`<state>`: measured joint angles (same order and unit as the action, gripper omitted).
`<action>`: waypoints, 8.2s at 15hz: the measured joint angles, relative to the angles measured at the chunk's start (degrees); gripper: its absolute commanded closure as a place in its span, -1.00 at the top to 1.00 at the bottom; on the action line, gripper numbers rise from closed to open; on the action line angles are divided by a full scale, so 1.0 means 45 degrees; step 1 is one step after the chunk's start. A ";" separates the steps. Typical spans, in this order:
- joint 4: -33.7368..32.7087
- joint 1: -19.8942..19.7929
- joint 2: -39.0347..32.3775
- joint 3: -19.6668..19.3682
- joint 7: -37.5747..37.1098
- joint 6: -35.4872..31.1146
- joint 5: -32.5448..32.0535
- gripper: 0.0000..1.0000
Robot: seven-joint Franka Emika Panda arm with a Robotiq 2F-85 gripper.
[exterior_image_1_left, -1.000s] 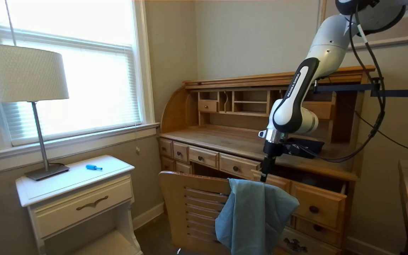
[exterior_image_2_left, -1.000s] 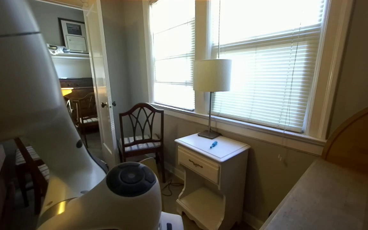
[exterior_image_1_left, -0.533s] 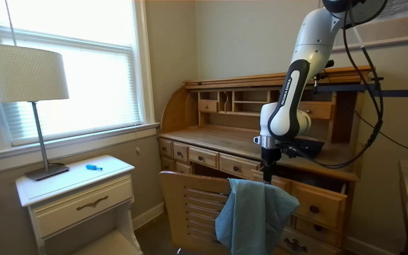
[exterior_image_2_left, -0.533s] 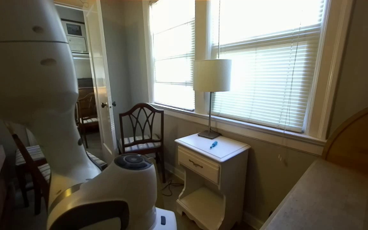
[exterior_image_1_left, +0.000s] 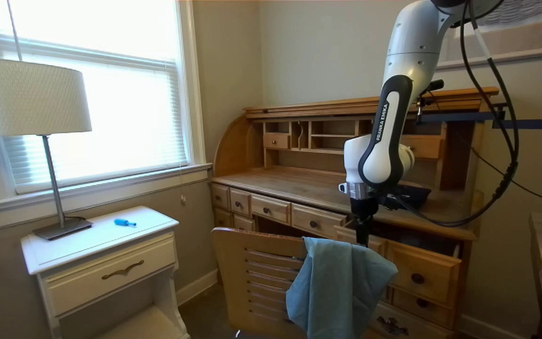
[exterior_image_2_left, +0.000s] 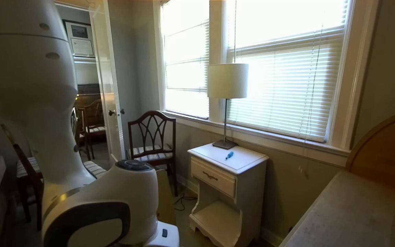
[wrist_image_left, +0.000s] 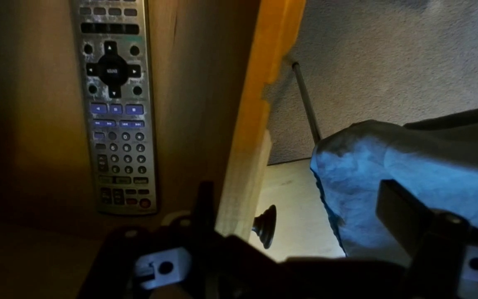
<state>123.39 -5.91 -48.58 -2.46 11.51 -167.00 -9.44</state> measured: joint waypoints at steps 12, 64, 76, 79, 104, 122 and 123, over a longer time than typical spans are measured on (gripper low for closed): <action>0.0691 0.0288 -0.0003 -0.0929 -0.2126 -0.1270 0.0279 1.00; 0.3988 0.1378 0.2088 -0.1947 -0.1554 -0.3970 0.1064 1.00; 0.4022 0.1931 0.1881 -0.2306 -0.1444 -0.3793 0.1050 1.00; 0.4016 0.2142 0.1832 -0.2623 -0.1443 -0.3812 0.1050 1.00; 0.1581 0.2964 -0.0977 -0.3860 0.0155 -0.4327 0.0081 1.00; 0.1977 0.3710 -0.1437 -0.4897 0.4293 -0.4633 -0.2968 1.00; 0.1831 0.3577 -0.1545 -0.4843 0.4374 -0.4548 -0.2978 1.00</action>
<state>131.63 10.19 -55.53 -24.25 31.19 -187.47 -22.84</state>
